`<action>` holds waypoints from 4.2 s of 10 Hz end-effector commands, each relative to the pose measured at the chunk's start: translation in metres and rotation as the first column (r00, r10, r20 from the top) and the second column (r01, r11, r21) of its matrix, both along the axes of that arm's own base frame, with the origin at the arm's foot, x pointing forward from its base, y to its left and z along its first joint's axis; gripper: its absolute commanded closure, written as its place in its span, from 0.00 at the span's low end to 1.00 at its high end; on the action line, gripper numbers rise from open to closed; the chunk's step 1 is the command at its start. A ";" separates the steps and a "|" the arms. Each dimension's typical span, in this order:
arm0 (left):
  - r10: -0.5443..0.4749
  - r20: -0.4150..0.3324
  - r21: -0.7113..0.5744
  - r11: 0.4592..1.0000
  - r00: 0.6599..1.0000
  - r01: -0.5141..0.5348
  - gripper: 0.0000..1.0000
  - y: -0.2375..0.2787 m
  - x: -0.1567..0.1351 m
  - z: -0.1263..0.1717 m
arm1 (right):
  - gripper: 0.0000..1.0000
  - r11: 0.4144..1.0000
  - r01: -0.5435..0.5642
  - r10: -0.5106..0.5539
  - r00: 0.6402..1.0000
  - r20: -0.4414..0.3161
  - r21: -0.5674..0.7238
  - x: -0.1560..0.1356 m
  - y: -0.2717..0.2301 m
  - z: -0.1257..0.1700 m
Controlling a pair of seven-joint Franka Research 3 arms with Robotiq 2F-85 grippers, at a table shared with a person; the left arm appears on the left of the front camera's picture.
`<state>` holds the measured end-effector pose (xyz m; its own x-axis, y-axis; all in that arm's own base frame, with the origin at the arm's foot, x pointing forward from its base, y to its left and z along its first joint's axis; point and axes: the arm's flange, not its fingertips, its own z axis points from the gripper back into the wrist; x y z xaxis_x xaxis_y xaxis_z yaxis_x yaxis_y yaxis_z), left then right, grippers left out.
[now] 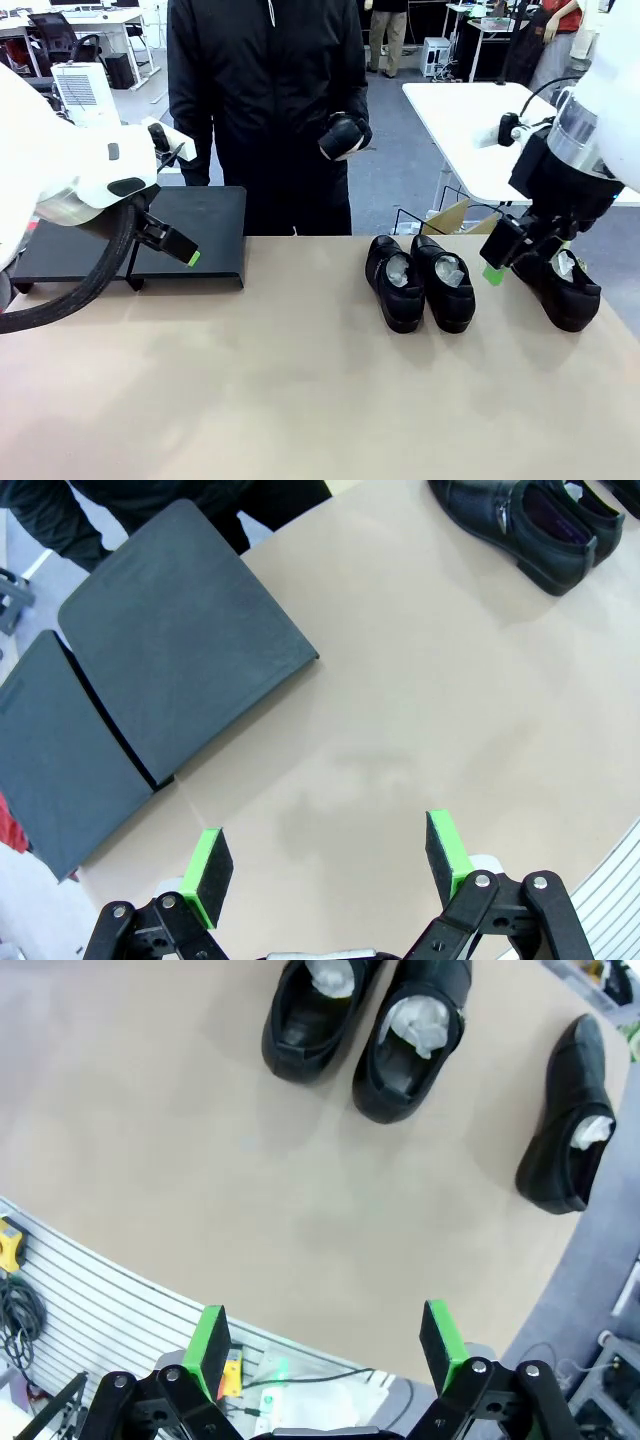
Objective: Organize the shoes by placing them on the stand.
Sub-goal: Pick up one Shoe and place it in the middle of the table.
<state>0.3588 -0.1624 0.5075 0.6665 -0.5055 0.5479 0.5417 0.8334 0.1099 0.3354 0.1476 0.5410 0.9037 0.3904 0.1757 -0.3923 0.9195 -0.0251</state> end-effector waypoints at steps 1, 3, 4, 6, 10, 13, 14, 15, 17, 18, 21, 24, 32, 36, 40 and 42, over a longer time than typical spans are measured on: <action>0.000 0.003 -0.019 1.000 1.000 0.000 0.00 0.001 0.002 0.000 | 0.00 1.000 0.012 -0.013 0.999 0.036 0.025 0.004 -0.006 -0.001; 0.000 0.003 -0.019 1.000 1.000 0.000 0.00 0.001 0.002 0.000 | 0.00 1.000 0.000 0.000 1.000 0.000 0.000 0.000 0.000 0.000; 0.000 0.003 -0.019 1.000 1.000 0.000 0.00 0.001 0.002 0.000 | 0.00 1.000 0.000 0.000 1.000 0.000 0.000 0.000 0.000 0.000; 0.000 0.003 -0.019 1.000 1.000 0.000 0.00 0.001 0.002 0.000 | 0.00 1.000 0.014 -0.014 1.000 -0.002 -0.006 0.000 -0.001 0.000; 0.000 0.003 -0.019 1.000 1.000 0.000 0.00 0.001 0.002 0.000 | 0.00 0.984 0.155 -0.158 0.987 0.033 0.087 0.009 0.004 0.010; 0.000 0.003 -0.019 1.000 1.000 0.000 0.00 0.001 0.002 0.000 | 0.00 0.940 0.331 -0.337 0.938 0.083 0.079 0.050 0.024 0.002; 0.000 0.003 -0.019 1.000 1.000 0.000 0.00 0.001 0.002 0.000 | 0.00 0.941 0.328 -0.334 0.940 0.065 0.084 0.065 0.033 -0.005; 0.000 0.003 -0.019 1.000 1.000 0.000 0.00 0.001 0.002 0.000 | 0.00 0.943 0.322 -0.326 0.945 0.038 0.084 0.087 0.041 -0.016; 0.000 0.003 -0.019 1.000 1.000 0.000 0.00 0.001 0.002 0.000 | 0.00 0.951 0.293 -0.299 0.952 0.057 0.100 0.046 0.018 -0.003; 0.000 0.003 -0.019 1.000 1.000 0.000 0.00 0.001 0.002 0.000 | 0.00 0.951 0.293 -0.299 0.952 0.057 0.100 0.046 0.018 -0.003; 0.000 0.003 -0.019 1.000 1.000 0.000 0.00 0.001 0.002 0.000 | 0.00 0.928 0.365 -0.365 0.931 -0.009 0.071 0.098 0.029 -0.030; 0.000 0.003 -0.019 1.000 1.000 0.000 0.00 0.001 0.002 0.000 | 0.00 0.929 0.362 -0.356 0.931 -0.079 0.072 0.158 0.032 -0.061; 0.000 0.003 -0.019 1.000 1.000 0.000 0.00 0.001 0.002 0.000 | 0.42 0.920 0.379 -0.375 0.925 -0.056 0.100 0.200 0.049 -0.109; 0.000 0.003 -0.019 1.000 1.000 0.000 0.00 0.001 0.002 0.000 | 0.42 0.919 0.377 -0.367 0.925 -0.104 0.111 0.219 0.048 -0.144; 0.000 0.003 -0.019 1.000 1.000 0.000 0.00 0.001 0.002 0.000 | 0.42 0.924 0.372 -0.359 0.924 -0.133 0.090 0.221 0.056 -0.155; 0.000 0.003 -0.019 1.000 1.000 0.000 0.00 0.001 0.002 0.000 | 0.42 0.921 0.382 -0.368 0.916 -0.158 0.073 0.226 0.055 -0.167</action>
<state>0.3599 -0.1629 0.5091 0.6653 -0.5049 0.5499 0.5415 0.8335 0.1102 0.5523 0.2000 0.3767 0.9960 0.0325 0.0836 -0.0406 0.9944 0.0971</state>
